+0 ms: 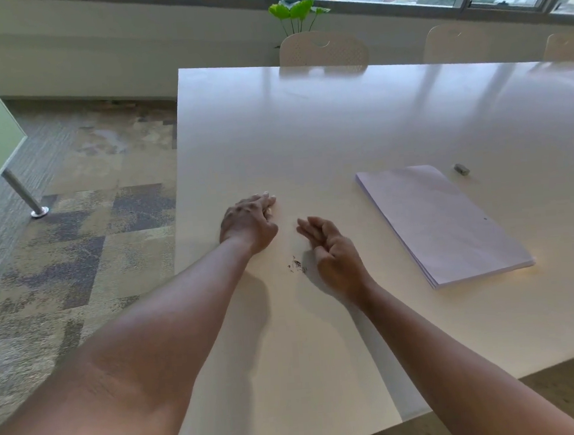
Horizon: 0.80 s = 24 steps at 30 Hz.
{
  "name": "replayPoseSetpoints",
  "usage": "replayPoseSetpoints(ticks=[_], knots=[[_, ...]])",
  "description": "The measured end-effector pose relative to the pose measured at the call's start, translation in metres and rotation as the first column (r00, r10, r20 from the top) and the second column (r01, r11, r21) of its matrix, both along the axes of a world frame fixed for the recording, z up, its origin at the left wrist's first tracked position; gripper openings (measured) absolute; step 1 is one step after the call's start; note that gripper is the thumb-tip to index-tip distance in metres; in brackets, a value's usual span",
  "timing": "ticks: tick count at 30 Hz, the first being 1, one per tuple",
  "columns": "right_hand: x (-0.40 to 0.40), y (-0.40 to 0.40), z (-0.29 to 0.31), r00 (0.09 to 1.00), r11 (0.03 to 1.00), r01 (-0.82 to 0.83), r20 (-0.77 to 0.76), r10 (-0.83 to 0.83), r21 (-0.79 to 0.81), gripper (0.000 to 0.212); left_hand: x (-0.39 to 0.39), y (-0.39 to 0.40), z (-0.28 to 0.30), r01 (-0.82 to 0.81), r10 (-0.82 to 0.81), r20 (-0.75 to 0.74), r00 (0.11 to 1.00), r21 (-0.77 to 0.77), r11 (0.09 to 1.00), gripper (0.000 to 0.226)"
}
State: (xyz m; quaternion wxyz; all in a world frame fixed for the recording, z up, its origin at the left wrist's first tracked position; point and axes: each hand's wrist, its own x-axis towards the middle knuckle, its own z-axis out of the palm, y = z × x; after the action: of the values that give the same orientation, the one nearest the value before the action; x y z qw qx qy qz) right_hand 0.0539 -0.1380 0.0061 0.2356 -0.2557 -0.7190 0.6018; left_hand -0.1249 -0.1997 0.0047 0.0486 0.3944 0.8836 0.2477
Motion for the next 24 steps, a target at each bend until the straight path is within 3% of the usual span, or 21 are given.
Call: replayPoseSetpoints(ticks=[6,10,14,17,20,24], knots=[[-0.004,-0.028,-0.001,0.982,0.962,-0.179,-0.096,0.162,-0.207,0.058,-0.005,-0.003,-0.001,0.047,-0.048,-0.013,0.999,-0.038,0.998,0.048],[-0.005,-0.024,0.005,0.978,0.938,-0.074,-0.208,0.003,-0.339,0.055,-0.005,-0.003,-0.003,0.05,-0.05,-0.009,0.999,-0.018,0.999,0.047],[-0.006,-0.016,0.008,0.981,0.964,0.051,-0.168,-0.098,-0.262,0.054,-0.005,-0.004,-0.005,0.049,-0.049,-0.012,0.999,0.002,0.999,0.047],[-0.008,-0.022,0.004,0.993,0.973,-0.036,-0.119,0.009,-0.229,0.056,-0.006,-0.005,-0.006,0.045,-0.045,-0.016,0.999,0.007,0.999,0.047],[-0.008,-0.03,0.005,0.985,0.938,-0.118,-0.156,0.07,-0.326,0.054,-0.005,-0.004,-0.006,0.045,-0.045,-0.021,0.999,0.002,0.999,0.047],[-0.005,-0.022,0.011,0.969,0.936,0.003,-0.229,-0.089,-0.352,0.052,-0.004,-0.005,-0.006,0.039,-0.039,-0.018,0.999,0.007,0.999,0.046]])
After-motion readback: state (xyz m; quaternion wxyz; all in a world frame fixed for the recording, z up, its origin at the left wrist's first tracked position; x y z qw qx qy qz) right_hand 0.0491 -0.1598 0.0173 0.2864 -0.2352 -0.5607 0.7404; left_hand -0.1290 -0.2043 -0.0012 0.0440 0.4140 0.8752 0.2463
